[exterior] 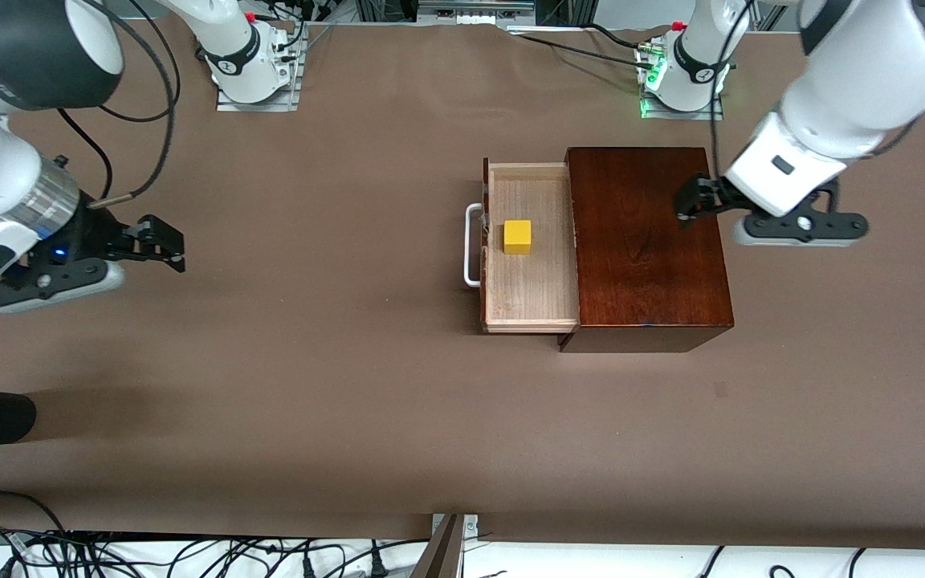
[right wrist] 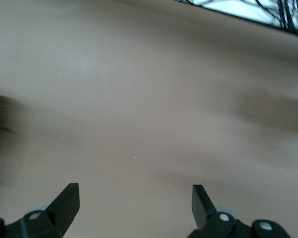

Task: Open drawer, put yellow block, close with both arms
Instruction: 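Move the left gripper over the box to the drawer front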

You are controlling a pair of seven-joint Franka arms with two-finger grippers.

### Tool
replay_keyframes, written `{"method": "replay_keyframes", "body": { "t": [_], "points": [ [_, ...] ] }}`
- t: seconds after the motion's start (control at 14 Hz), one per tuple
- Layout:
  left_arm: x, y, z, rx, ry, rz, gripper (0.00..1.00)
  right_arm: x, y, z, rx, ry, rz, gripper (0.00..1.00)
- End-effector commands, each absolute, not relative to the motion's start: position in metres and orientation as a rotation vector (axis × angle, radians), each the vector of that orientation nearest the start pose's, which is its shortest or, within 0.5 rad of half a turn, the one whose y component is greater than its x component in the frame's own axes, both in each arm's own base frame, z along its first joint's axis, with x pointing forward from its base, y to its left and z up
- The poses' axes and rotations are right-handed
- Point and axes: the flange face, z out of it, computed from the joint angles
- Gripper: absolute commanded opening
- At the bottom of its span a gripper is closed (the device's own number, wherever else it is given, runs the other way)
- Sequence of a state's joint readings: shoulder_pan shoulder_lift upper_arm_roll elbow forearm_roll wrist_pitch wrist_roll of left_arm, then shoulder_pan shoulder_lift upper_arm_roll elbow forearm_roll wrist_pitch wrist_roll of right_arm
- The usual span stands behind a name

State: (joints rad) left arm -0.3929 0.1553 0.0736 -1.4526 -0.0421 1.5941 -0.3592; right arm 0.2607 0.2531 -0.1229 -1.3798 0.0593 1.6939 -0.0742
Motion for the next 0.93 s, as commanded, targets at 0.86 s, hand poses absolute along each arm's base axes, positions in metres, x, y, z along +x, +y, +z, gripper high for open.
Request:
{"method": "replay_keyframes", "body": {
  "t": [0.86],
  "points": [
    [0.458,-0.531,0.467,-2.898,-0.860,0.092,1.00,0.573,-0.018,0.588,-3.147,0.065,-0.037,1.00]
  ]
}}
